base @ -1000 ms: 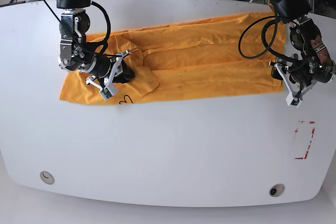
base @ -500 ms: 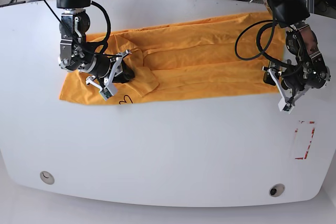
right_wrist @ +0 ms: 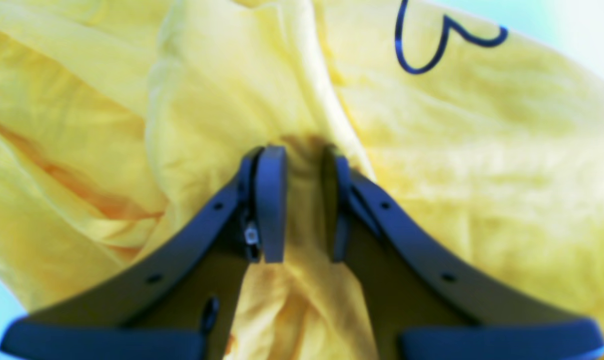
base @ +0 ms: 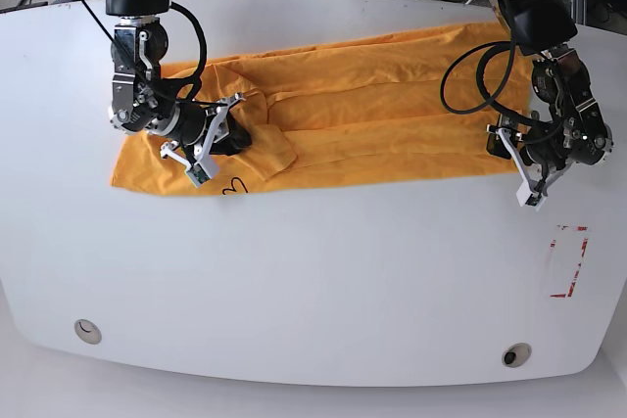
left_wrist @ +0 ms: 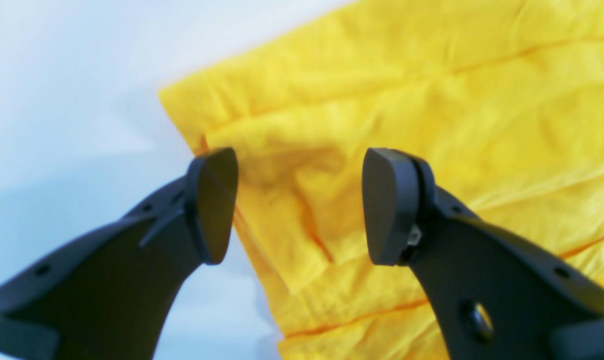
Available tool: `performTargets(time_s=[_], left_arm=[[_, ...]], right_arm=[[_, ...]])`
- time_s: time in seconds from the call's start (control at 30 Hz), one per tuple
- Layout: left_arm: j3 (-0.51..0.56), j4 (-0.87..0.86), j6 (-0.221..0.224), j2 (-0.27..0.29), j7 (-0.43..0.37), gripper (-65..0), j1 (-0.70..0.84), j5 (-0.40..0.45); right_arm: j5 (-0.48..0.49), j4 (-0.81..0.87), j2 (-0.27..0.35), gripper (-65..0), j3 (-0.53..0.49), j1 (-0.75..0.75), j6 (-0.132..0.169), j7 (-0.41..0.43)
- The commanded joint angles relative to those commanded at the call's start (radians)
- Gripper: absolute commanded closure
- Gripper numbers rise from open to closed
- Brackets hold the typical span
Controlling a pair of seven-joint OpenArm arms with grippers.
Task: Layout the t-shirt on the table in an organized manner, then fold the t-shirt properly
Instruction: 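Lower the left gripper onto the side edge and grasp it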
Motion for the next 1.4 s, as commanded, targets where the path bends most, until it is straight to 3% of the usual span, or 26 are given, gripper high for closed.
performTargets(time_s=[1.23,1.4], left_arm=[[0.041,-0.005,0.000,-0.025,-0.060,-37.4,-0.003,0.003],[0.044,-0.006,0.000,-0.049,-0.087,-37.4,0.000,0.003]], right_arm=[[0.000,0.000,0.000,-12.4,-0.002,0.006,0.000,0.000],[0.000,0.000,0.000,-12.4,-0.002,0.006,0.000,0.000]])
